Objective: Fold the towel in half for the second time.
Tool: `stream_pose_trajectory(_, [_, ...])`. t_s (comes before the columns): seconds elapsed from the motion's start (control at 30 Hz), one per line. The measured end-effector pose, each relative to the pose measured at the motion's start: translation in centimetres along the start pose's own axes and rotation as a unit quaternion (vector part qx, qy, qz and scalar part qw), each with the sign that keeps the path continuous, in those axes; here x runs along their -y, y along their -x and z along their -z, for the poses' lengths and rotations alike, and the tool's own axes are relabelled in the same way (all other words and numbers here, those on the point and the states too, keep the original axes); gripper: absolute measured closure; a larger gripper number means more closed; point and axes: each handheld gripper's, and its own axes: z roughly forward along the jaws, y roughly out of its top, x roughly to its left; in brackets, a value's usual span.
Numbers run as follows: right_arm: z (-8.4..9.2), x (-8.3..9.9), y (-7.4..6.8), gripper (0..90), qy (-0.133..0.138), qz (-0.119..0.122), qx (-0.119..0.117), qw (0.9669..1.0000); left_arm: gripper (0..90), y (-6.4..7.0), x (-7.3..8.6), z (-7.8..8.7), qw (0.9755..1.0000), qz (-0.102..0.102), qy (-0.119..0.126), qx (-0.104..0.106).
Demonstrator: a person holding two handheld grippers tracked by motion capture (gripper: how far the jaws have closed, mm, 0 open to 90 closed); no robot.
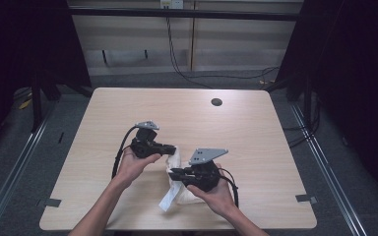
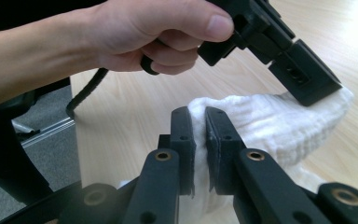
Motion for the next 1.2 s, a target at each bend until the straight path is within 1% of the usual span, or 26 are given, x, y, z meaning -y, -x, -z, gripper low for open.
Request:
stream_pose_trajectory(0.07, [0.3,0.4,0.3,82.6,-0.001,-0.006,0.002,1.0000,84.9,-0.1,-0.1,-0.4,1.0000,-0.001,0.000,0.003])
stream_pose_trajectory(0.1, [0.5,0.6,0.3,82.6,-0.001,-0.006,0.008,1.0000,84.9,-0.1,-0.1,-0.6,1.0000,0.000,0.002,0.006])
stream_pose_trajectory(0.13, [0.7,0.8,0.4,82.6,0.001,-0.007,0.010,0.9999,84.9,-0.2,-0.2,-0.8,1.0000,-0.003,0.001,0.007])
stream_pose_trajectory(0.17, [0.9,0.9,0.6,82.6,0.001,-0.008,0.011,0.9999,84.9,-0.2,-0.2,-1.0,1.0000,-0.002,0.000,0.008])
stream_pose_trajectory(0.23, [1.1,1.3,0.8,82.6,0.002,-0.008,0.018,0.9998,85.0,-0.1,-0.3,-1.5,1.0000,0.000,0.003,0.008])
stream_pose_trajectory(0.33, [1.2,1.8,1.1,82.5,-0.003,-0.013,0.018,0.9997,84.9,0.2,-0.6,-2.3,0.9999,-0.004,-0.003,0.014])
stream_pose_trajectory(0.37, [1.2,1.9,1.2,82.5,-0.004,-0.014,0.014,0.9998,84.9,0.4,-0.7,-2.6,0.9998,-0.006,-0.006,0.015])
stream_pose_trajectory(0.4, [1.3,2.0,1.1,82.5,-0.005,-0.017,0.014,0.9998,84.9,0.5,-0.8,-2.9,0.9998,-0.007,-0.010,0.016])
stream_pose_trajectory(0.43, [1.3,2.1,1.1,82.5,-0.007,-0.014,0.018,0.9997,84.9,0.6,-0.9,-3.2,0.9997,-0.008,-0.011,0.020])
stream_pose_trajectory(0.47, [1.4,2.3,1.1,82.5,-0.011,-0.016,0.020,0.9996,84.9,0.7,-0.9,-3.4,0.9996,-0.004,-0.009,0.025])
stream_pose_trajectory(0.53, [1.7,2.7,1.2,82.5,-0.010,-0.021,0.023,0.9995,84.9,0.8,-1.0,-3.8,0.9995,-0.007,-0.014,0.026])
stream_pose_trajectory(0.6, [1.8,2.8,1.2,82.5,-0.011,-0.023,0.025,0.9994,84.9,0.9,-1.0,-4.1,0.9995,-0.005,-0.014,0.027])
stream_pose_trajectory(0.63, [2.3,3.2,1.3,82.4,-0.010,-0.030,0.029,0.9991,84.9,1.1,-1.0,-4.5,0.9994,-0.007,-0.018,0.030])
stream_pose_trajectory(0.7, [2.6,3.4,1.2,82.3,-0.006,-0.040,0.027,0.9988,84.8,1.2,-0.9,-5.0,0.9991,-0.007,-0.015,0.039])
stream_pose_trajectory(0.77, [2.8,3.6,1.1,82.3,-0.006,-0.040,0.028,0.9988,84.7,1.3,-0.8,-5.4,0.9989,-0.005,-0.016,0.045])
stream_pose_trajectory(0.87, [2.9,4.1,1.3,82.3,-0.021,-0.040,0.033,0.9984,84.7,1.4,-0.8,-6.1,0.9988,-0.007,-0.020,0.044])
stream_pose_trajectory(0.93, [3.0,4.4,1.6,82.3,-0.026,-0.043,0.037,0.9981,84.7,1.5,-0.8,-6.7,0.9989,-0.007,-0.027,0.039])
stream_pose_trajectory(0.97, [3.0,4.6,1.7,82.2,-0.029,-0.044,0.037,0.9979,84.7,1.6,-0.8,-7.0,0.9988,-0.011,-0.034,0.034])
stream_pose_trajectory(1.0, [3.1,4.7,1.9,82.1,-0.030,-0.044,0.040,0.9978,84.6,1.6,-0.8,-7.2,0.9987,-0.011,-0.035,0.035])
stream_pose_trajectory(1.03, [3.2,4.9,2.0,82.0,-0.031,-0.043,0.043,0.9977,84.4,1.6,-0.9,-7.5,0.9989,-0.008,-0.031,0.034])
stream_pose_trajectory(1.1, [3.5,5.1,2.1,81.8,-0.030,-0.052,0.047,0.9971,84.3,1.7,-0.9,-7.8,0.9987,-0.007,-0.031,0.040])
stream_pose_trajectory(1.17, [3.7,5.3,2.2,81.8,-0.031,-0.055,0.052,0.9966,84.3,1.8,-1.0,-8.2,0.9986,-0.011,-0.037,0.034])
stream_pose_trajectory(1.2, [3.8,5.4,2.3,81.8,-0.033,-0.054,0.056,0.9964,84.3,1.9,-1.0,-8.4,0.9986,-0.010,-0.039,0.035])
